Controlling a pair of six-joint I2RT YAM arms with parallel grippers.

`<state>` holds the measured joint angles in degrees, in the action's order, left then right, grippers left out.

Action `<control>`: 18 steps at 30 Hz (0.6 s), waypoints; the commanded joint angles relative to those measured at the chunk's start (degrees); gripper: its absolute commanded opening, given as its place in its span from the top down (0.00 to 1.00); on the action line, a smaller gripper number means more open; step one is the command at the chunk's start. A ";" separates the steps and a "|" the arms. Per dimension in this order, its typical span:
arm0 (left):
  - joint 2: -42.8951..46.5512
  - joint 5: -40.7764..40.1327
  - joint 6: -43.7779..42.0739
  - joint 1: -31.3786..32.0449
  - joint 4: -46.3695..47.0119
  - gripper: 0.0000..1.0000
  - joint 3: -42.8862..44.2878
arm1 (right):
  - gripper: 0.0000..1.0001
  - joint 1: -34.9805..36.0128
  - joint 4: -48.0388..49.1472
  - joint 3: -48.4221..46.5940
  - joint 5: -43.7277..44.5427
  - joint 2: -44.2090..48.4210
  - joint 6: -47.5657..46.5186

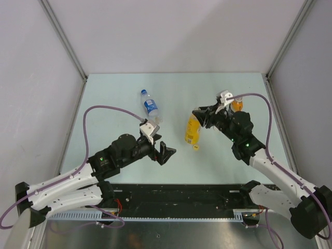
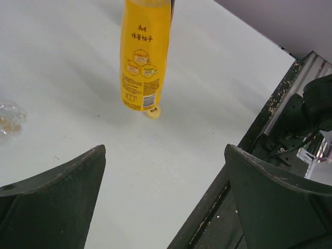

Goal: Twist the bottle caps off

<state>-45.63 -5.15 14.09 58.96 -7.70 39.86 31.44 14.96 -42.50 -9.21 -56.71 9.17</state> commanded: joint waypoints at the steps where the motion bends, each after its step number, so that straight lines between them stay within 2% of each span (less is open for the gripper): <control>1: -0.12 0.95 -0.34 -0.34 1.67 0.00 0.00 | 1.00 0.29 15.35 5.64 1.27 2.83 -7.90; 11: -1.12 2.57 -1.16 -0.33 1.78 0.00 -0.36 | 1.00 0.26 27.39 12.83 4.40 0.40 -14.50; 18: -0.36 1.91 -1.08 -0.32 1.81 0.01 -1.40 | 1.00 0.13 36.06 17.61 4.87 -2.43 -14.37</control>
<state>-46.83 -3.27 13.91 58.96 -7.68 39.07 31.42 41.12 -27.07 -6.17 -57.95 -3.86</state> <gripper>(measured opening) 0.994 0.373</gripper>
